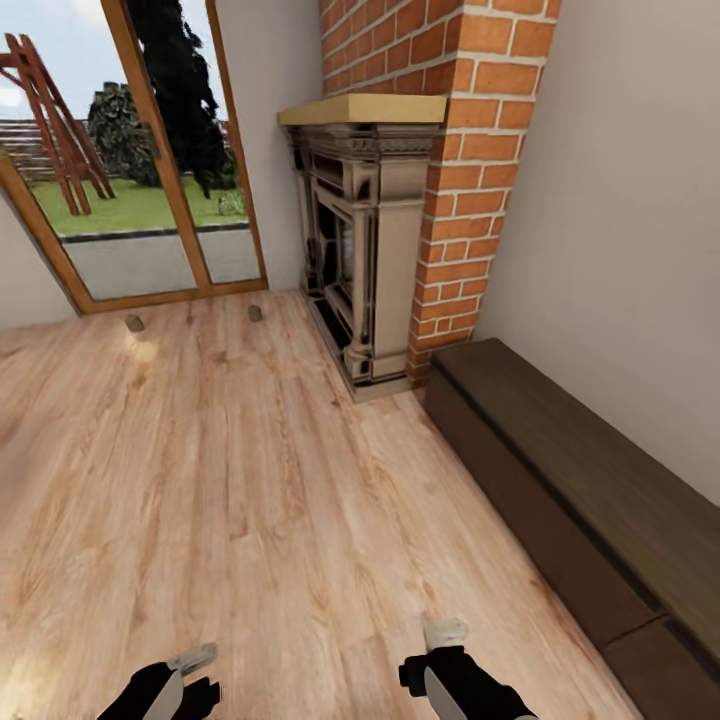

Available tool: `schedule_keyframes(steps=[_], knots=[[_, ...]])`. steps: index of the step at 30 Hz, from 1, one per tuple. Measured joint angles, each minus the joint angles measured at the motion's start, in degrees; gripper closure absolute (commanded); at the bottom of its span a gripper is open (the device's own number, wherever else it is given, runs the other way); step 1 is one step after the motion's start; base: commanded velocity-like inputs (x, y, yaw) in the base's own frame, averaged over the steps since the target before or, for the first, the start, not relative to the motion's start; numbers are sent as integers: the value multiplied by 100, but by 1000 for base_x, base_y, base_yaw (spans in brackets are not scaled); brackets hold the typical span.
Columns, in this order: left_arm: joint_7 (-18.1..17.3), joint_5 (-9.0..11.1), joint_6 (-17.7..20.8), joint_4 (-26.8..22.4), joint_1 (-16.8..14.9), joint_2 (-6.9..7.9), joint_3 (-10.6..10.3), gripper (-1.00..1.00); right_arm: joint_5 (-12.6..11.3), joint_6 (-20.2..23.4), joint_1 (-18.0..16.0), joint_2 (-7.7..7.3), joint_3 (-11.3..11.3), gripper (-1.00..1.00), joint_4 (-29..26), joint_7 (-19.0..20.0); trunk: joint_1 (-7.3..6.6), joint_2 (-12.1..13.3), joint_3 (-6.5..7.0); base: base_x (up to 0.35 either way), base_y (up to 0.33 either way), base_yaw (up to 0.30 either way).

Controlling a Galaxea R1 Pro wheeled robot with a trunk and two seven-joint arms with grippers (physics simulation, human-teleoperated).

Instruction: Place each of the two pumpkins and all three candles from the living room inside a cabinet in the living room (use any cabinet), then make sure every cabinet is closed, and position the cauldron so it is next to a table in the living room.

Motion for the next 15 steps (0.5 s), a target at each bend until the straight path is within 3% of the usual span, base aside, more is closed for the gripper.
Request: schedule_keyframes(steps=[15], knots=[[2, -14, -1, -1, 1, 0, -3, -100, -13, -2, 0, 70, 48, -100, 1, 0, 0, 0, 0, 231, 147, 287]])
